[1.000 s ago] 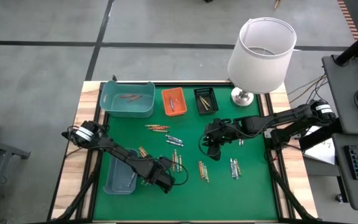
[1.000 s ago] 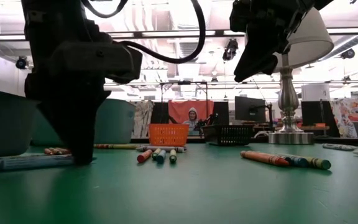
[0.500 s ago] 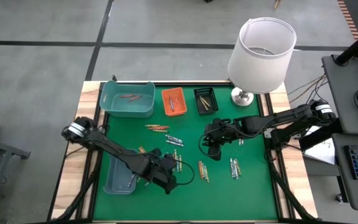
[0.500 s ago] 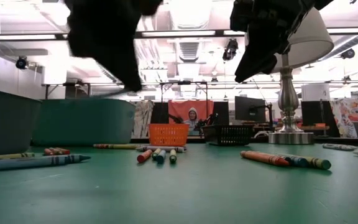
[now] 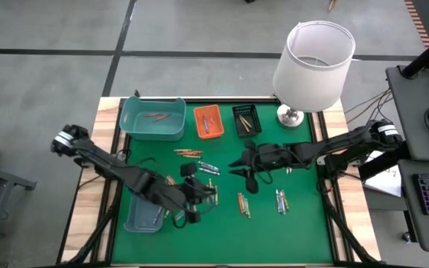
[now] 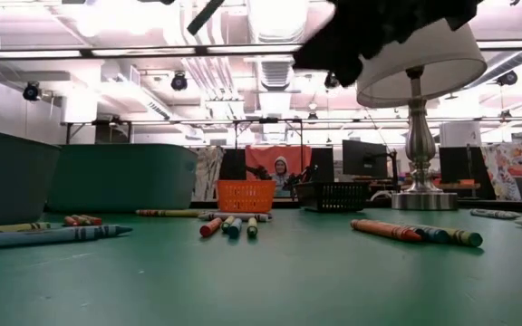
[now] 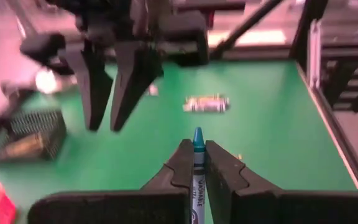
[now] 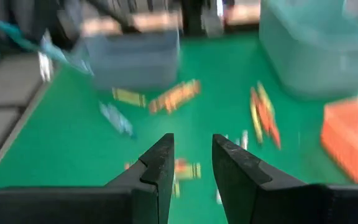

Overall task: Sort crayons
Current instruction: Put the blue crayon into the orange bin

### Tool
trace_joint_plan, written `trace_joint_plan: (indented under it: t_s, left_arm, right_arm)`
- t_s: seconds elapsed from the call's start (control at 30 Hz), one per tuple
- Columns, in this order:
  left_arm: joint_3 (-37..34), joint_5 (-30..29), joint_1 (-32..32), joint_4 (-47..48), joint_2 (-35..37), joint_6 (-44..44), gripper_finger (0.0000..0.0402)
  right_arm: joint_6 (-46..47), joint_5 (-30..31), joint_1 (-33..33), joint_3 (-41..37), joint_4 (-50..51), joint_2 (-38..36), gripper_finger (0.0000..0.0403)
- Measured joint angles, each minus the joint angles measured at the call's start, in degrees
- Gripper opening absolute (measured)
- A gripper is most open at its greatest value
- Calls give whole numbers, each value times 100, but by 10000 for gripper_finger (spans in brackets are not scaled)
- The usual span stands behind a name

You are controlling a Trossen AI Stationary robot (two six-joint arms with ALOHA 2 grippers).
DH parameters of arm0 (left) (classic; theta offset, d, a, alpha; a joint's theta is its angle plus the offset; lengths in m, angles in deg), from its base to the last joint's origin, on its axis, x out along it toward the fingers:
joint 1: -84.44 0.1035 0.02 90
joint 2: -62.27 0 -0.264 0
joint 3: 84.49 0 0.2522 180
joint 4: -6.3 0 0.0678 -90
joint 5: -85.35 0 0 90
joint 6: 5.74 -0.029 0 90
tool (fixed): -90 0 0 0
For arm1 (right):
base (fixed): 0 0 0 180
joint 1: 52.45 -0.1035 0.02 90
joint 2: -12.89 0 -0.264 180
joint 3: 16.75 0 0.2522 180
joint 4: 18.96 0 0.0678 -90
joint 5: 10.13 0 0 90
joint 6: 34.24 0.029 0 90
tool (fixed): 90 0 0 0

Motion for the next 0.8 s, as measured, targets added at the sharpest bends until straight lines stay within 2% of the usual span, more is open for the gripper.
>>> trace_joint_plan:
  t_s: [0.17,0.27,0.43,0.57,0.63,0.8]
  left_arm:
    - [-1028,4,256,-1745,697,-1116,0]
    - [-1560,44,553,-2519,1060,-1561,0]
    - [-2237,373,1206,-2870,1730,-1744,0]
    - [-2616,1162,1818,-2936,2109,-1744,0]
    - [-2730,1505,2091,-3111,2237,-1743,0]
    - [-2937,1858,2422,-3060,2482,-1621,0]
  right_arm:
    - [-677,-4,2,-64,-1673,314,98]
    - [-1193,-1,38,12,-2278,616,98]
    - [-1514,2,271,392,-2760,1160,98]
    - [-1381,-8,563,861,-2752,1640,98]
    - [-1294,-174,681,1080,-2633,1856,98]
    - [-975,-588,815,1639,-2555,2268,98]
